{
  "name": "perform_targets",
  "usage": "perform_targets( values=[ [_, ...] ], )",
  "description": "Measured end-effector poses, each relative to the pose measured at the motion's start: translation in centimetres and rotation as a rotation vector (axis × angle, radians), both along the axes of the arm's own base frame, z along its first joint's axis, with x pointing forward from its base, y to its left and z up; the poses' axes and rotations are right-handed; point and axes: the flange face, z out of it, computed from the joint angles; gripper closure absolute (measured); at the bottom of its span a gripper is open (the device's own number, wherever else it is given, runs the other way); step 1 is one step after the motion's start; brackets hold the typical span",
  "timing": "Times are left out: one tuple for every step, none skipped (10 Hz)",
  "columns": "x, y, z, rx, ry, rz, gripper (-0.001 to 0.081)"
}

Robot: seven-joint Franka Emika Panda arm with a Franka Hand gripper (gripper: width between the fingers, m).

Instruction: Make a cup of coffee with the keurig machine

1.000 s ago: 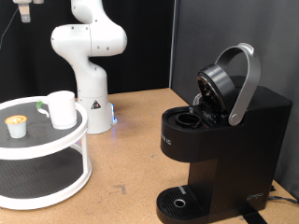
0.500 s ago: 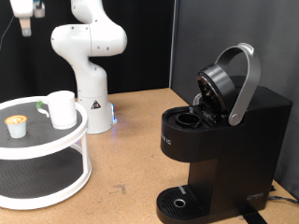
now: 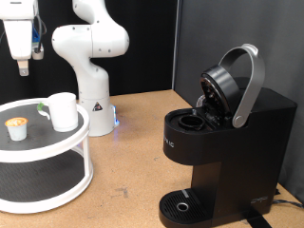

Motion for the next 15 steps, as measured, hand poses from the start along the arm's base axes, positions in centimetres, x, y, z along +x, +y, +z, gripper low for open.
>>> perform_targets(
  values=[
    [0.0, 0.0, 0.0, 0.002, 0.003, 0.0, 0.0003],
    [-0.1, 0.0, -0.1, 0.012, 0.001, 0.046, 0.0003],
    [-0.3, -0.5, -0.3, 0.022, 0.0, 0.08, 0.0003],
    [-0.5, -0.9, -0.7, 0.03, 0.0, 0.091, 0.0003],
    [-0.5, -1.2, -1.3, 0.033, -0.005, 0.088, 0.0003],
    [-0.3, -1.5, -2.2, 0.032, -0.015, 0.08, 0.0003],
    [-0.1, -1.8, -3.3, 0.031, -0.018, 0.063, 0.0003],
    [0.3, -2.1, -4.6, 0.028, -0.016, 0.051, 0.0003],
    [0.7, -2.2, -5.8, 0.024, -0.007, 0.046, 0.0003],
    [1.0, -2.4, -7.0, 0.019, 0.001, 0.045, 0.0003],
    [1.2, -2.5, -8.0, 0.013, 0.007, 0.045, 0.0003],
    [1.4, -2.6, -9.0, 0.004, 0.012, 0.046, 0.0003],
    [1.5, -2.8, -9.8, -0.005, 0.011, 0.047, 0.0003],
    [1.5, -3.0, -10.6, -0.013, 0.006, 0.046, 0.0003],
    [1.4, -3.1, -11.3, -0.019, 0.002, 0.046, 0.0003]
  ],
)
